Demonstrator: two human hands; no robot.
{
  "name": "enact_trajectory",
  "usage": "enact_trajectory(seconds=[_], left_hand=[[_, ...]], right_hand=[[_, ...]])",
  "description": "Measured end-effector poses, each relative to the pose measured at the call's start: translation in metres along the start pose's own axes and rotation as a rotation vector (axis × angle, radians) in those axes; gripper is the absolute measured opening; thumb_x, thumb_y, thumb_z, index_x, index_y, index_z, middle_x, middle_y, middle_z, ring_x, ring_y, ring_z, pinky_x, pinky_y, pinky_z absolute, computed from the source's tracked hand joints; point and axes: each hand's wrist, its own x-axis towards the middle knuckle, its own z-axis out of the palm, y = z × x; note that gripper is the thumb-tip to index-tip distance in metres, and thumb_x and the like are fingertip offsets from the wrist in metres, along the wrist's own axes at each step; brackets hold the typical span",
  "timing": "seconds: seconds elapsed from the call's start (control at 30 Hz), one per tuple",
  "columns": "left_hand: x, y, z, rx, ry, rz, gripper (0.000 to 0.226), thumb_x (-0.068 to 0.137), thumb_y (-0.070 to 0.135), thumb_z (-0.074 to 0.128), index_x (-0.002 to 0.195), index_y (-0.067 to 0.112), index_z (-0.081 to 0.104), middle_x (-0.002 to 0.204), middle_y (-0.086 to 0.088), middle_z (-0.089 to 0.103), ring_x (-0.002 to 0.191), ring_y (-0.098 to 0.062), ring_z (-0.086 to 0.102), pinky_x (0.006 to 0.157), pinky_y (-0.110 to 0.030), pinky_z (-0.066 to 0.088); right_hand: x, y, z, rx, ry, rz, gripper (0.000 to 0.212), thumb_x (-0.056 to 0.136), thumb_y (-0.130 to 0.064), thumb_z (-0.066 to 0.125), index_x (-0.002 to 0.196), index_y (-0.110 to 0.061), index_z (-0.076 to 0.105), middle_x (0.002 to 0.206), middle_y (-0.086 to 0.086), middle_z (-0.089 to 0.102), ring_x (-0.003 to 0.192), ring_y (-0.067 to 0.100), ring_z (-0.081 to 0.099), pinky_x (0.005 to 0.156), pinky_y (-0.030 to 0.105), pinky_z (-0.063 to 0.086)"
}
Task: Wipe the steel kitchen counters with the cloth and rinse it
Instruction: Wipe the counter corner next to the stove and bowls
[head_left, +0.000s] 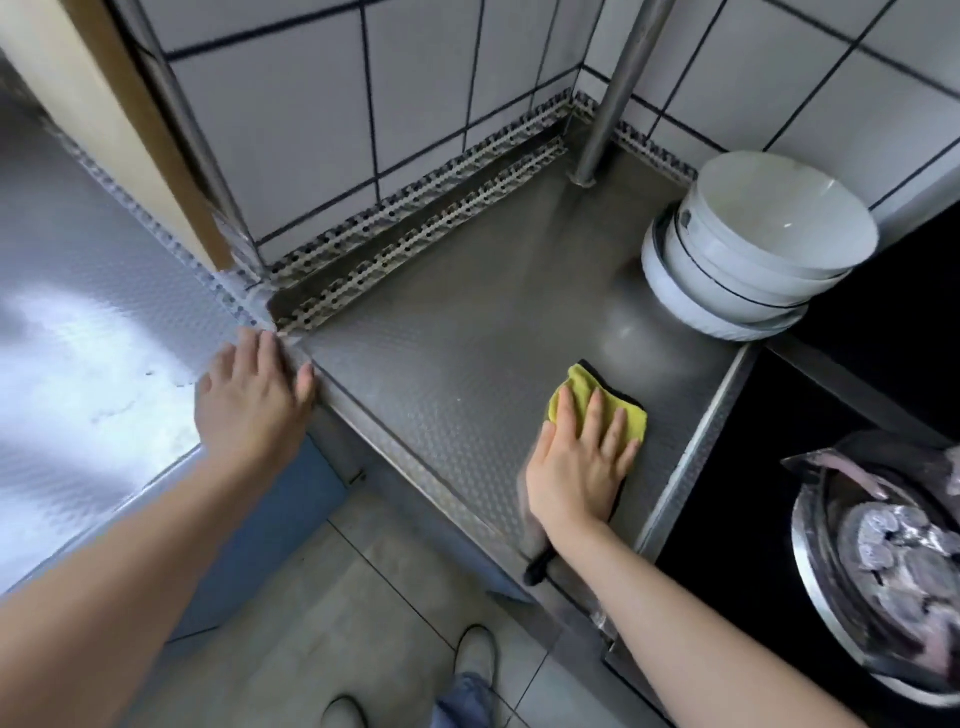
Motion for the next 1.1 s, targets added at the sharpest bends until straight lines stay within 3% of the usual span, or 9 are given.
enact_trajectory(seconds=[0.1,0.23,0.4,0.5,0.83,0.97,1.1], left_hand=[[-0.007,-0.046,-0.014,0.049,-0.124,0.183,0.06,0.098,0.049,0.034,0.148,0.017,0.033,0.157,-0.002,0.03,0.143,-0.029,0.024,0.112,-0.046,0.022],[-0.016,-0.07,-0.012,0.062,-0.179,0.162,0.064,0.097,0.054,0.027,0.154,0.028,0.018,0.163,0.004,0.011,0.15,-0.022,0.006,0.119,-0.045,0.005],[-0.02,-0.07,-0.001,0.068,-0.111,0.141,0.061,0.099,0.053,0.025,0.153,0.027,0.023,0.162,0.002,0.018,0.149,-0.024,0.011,0.119,-0.048,0.007],[-0.02,-0.07,-0.001,0.083,-0.104,0.136,0.066,0.095,0.055,0.015,0.153,0.025,0.024,0.161,0.001,0.02,0.149,-0.025,0.013,0.118,-0.049,0.009],[-0.021,-0.068,-0.005,0.023,-0.085,0.107,0.069,0.091,0.058,0.018,0.152,0.026,0.027,0.16,0.003,0.024,0.149,-0.022,0.014,0.119,-0.047,0.01],[-0.019,-0.071,-0.002,0.039,-0.091,0.105,0.069,0.092,0.058,0.017,0.153,0.029,0.023,0.161,0.006,0.02,0.149,-0.02,0.011,0.12,-0.046,0.008],[-0.021,-0.071,-0.001,0.03,-0.088,0.102,0.068,0.092,0.058,0.017,0.153,0.029,0.022,0.161,0.006,0.019,0.149,-0.019,0.009,0.12,-0.045,0.006]], right_hand=[[0.017,-0.016,0.0,0.012,0.035,0.045,0.049,0.101,-0.031,0.037,0.149,-0.025,0.037,0.16,0.008,0.026,0.147,0.037,0.018,0.117,0.057,0.012],[0.035,-0.038,0.006,0.077,0.119,0.142,0.047,0.1,-0.029,0.039,0.146,-0.02,0.042,0.157,0.011,0.032,0.144,0.039,0.023,0.117,0.055,0.013],[0.058,-0.072,0.015,0.084,0.151,0.16,0.05,0.101,-0.029,0.034,0.148,-0.015,0.038,0.158,0.011,0.029,0.145,0.04,0.02,0.118,0.049,0.011],[0.06,-0.104,0.019,0.074,0.102,0.004,0.05,0.101,-0.029,0.036,0.149,-0.016,0.035,0.159,0.01,0.026,0.146,0.037,0.018,0.119,0.046,0.011],[0.004,-0.19,0.023,0.18,-0.219,-0.906,0.048,0.103,-0.023,0.035,0.151,-0.02,0.033,0.161,0.002,0.024,0.15,0.025,0.012,0.123,0.04,0.008],[-0.005,-0.16,0.02,0.155,-0.228,-1.025,0.049,0.103,-0.023,0.039,0.151,-0.016,0.034,0.16,0.006,0.026,0.15,0.025,0.015,0.122,0.042,0.014],[-0.009,-0.149,0.021,0.057,-0.198,-0.895,0.059,0.102,-0.042,0.034,0.154,-0.017,0.023,0.163,0.006,0.015,0.151,0.022,0.008,0.123,0.041,0.009]])
